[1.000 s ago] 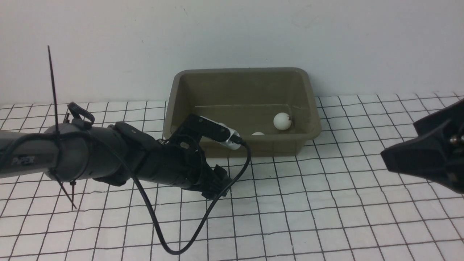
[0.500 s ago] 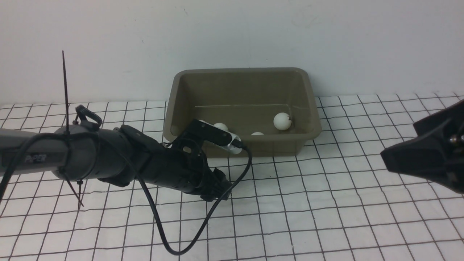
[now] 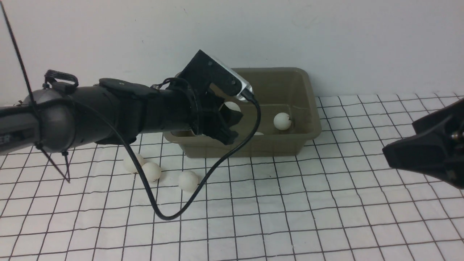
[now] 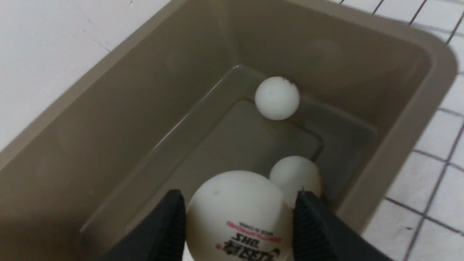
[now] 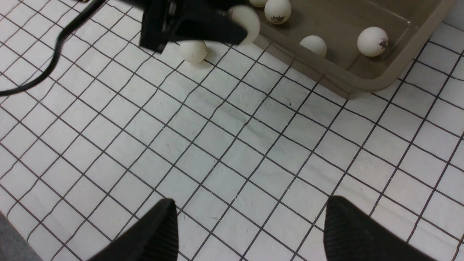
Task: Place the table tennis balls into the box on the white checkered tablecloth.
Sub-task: 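Drop the ball into the bin, then reach for and grasp a ping pong ball on the table beside the basket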
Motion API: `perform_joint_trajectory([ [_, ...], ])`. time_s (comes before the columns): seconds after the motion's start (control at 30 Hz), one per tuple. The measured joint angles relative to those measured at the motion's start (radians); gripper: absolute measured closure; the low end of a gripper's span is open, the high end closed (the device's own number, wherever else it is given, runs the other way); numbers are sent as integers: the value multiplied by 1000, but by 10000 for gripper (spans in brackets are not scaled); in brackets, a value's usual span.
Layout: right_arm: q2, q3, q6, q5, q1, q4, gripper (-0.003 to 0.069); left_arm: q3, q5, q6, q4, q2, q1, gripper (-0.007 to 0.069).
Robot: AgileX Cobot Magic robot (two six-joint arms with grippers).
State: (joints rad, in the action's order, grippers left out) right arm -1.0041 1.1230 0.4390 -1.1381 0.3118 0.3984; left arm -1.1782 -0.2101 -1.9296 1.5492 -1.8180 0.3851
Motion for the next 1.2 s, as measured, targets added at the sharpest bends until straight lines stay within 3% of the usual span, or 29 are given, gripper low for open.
perform_joint_trajectory([
  [0.1, 0, 0, 0, 22, 0, 0, 195, -29, -8, -116, 63, -48, -15, 290],
  [0.23, 0, 0, 0, 30, 0, 0, 196, -41, -39, -151, 143, -75, -31, 240],
  [0.47, 0, 0, 0, 27, 0, 0, 196, -26, 43, -48, 162, -4, -33, 153],
  [0.6, 0, 0, 11, 27, 0, 0, 196, 88, 84, 45, 169, 184, -33, 157],
  [0.8, 0, 0, 26, 43, 0, 0, 196, 296, 64, 87, 171, 448, -33, 207],
  [1.0, 0, 0, 28, 44, 0, 0, 197, 517, -26, 158, 170, 562, -33, 241],
  [1.2, 0, 0, 28, 60, 0, 0, 197, 569, -274, 195, 162, 543, -33, 241],
])
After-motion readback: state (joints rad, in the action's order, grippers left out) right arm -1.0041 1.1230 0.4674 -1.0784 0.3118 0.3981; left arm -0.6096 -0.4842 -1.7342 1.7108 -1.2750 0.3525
